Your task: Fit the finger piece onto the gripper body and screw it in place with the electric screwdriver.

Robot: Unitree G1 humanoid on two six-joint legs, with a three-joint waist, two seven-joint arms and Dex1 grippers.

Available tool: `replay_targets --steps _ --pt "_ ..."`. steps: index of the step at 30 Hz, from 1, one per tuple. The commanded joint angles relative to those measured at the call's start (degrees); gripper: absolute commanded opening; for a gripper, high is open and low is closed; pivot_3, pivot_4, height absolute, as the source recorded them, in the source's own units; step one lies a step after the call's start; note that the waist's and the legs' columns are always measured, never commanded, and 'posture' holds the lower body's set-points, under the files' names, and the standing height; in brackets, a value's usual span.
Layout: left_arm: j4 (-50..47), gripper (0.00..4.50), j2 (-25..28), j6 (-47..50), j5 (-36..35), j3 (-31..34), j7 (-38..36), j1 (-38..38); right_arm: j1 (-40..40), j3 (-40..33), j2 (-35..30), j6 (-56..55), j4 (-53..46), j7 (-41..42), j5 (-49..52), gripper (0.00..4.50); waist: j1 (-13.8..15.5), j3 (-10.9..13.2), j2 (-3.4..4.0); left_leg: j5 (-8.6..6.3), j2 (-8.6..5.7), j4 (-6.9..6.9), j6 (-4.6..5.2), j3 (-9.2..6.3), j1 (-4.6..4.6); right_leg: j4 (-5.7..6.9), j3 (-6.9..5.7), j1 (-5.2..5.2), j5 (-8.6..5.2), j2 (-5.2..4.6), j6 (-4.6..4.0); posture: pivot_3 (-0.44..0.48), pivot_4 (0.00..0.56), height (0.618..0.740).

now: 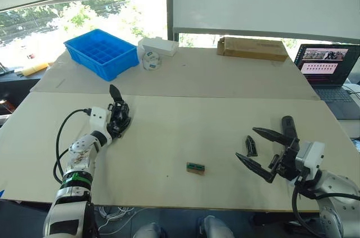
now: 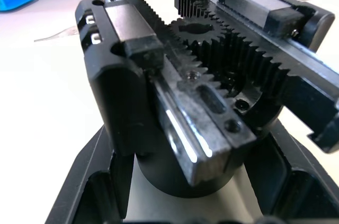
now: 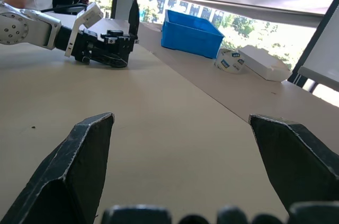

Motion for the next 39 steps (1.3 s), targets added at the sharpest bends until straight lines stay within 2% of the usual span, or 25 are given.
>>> replay_targets --steps 1,4,7,11,14,17,22,34,38,39 --pt "-2.30 2.35 -2.40 -2.14 -1.97 -0.39 -3.45 0.38 0.56 -1.68 -0.34 -1.57 -2.50 -0.86 0.10 4.50 0.09 0.00 0.00 0.00 -0.01 0.00 0.01 -0.01 -0.02 -0.01 -0.01 0.00 0.00 -0.01 0.02 0.000 0.150 0.740" --pt "-7.14 2.35 -3.36 -2.51 -2.35 -1.01 -4.70 1.35 1.49 -2.24 -0.51 -1.67 -2.78 -0.96 0.17 4.50 0.16 0.00 0.00 0.03 -0.05 0.02 0.08 -0.07 -0.08 -0.08 -0.03 0.03 0.05 -0.05 0.10 0.000 0.150 0.740" --pt "-16.50 2.35 -5.53 0.31 -2.77 -3.07 -4.37 3.41 2.77 -3.21 -0.92 -1.73 -3.29 -0.78 0.60 4.50 0.09 0.01 -0.02 0.04 -0.07 0.06 0.12 -0.14 -0.20 -0.15 -0.05 0.02 0.09 -0.05 0.17 0.000 0.150 0.740" --pt "-32.71 2.35 -9.66 6.44 -1.02 -10.41 -3.09 8.19 5.49 -5.49 -1.79 -1.29 -4.63 -0.23 1.60 4.50 -0.10 0.02 -0.03 0.00 -0.03 0.53 0.21 -0.41 -0.69 -0.11 -0.13 -0.16 0.11 0.03 0.21 0.000 0.150 0.740" --pt "-38.18 2.35 -11.78 9.52 0.54 -14.61 -2.07 10.19 7.28 -6.35 -2.11 -0.88 -5.80 -0.15 2.13 4.50 -0.11 0.02 -0.03 0.00 -0.02 0.70 0.22 -0.49 -0.89 -0.11 -0.18 -0.24 0.15 0.05 0.26 0.000 0.150 0.740" --pt "-38.35 2.35 -13.54 9.12 3.76 -19.58 -1.72 11.49 9.51 -7.03 -2.37 -0.04 -7.44 0.06 3.09 4.50 -0.38 -0.01 0.02 0.00 0.02 0.74 0.22 -0.55 -0.86 -0.10 -0.11 -0.23 0.15 0.13 0.26 0.000 0.150 0.740" --pt "-35.31 2.35 -16.81 7.93 5.57 -23.70 -1.40 11.16 12.99 -6.14 -2.76 0.57 -11.09 0.93 3.51 4.50 -0.35 -0.03 0.08 0.00 0.05 0.75 0.22 -0.67 -0.90 -0.11 -0.03 -0.21 0.14 0.12 0.25 0.000 0.150 0.740" --pt "-34.18 2.35 -17.65 10.20 7.00 -26.70 -2.15 11.81 14.02 -7.08 -3.42 3.38 -13.71 -1.21 3.68 4.50 -0.09 -0.06 0.12 -0.11 -0.02 0.82 0.44 -0.91 -0.94 -0.16 -0.14 -0.10 0.14 -0.05 0.26 0.000 0.150 0.740" --pt "-35.15 4.29 -16.24 11.87 6.27 -26.25 -3.28 11.54 14.07 -7.01 -3.47 4.29 -14.43 -1.76 3.72 4.50 -0.10 -0.07 0.13 -0.12 -0.02 0.84 0.45 -0.97 -0.94 -0.18 -0.18 -0.04 0.14 -0.05 0.26 0.000 0.150 0.740" --pt "-35.37 4.48 -15.76 12.08 6.15 -26.08 -3.64 11.44 14.08 -6.95 -3.43 4.45 -14.59 -1.88 3.68 4.50 -0.10 -0.07 0.13 -0.12 -0.01 0.85 0.45 -0.99 -0.94 -0.18 -0.19 -0.03 0.13 -0.05 0.26 0.000 0.150 0.740"
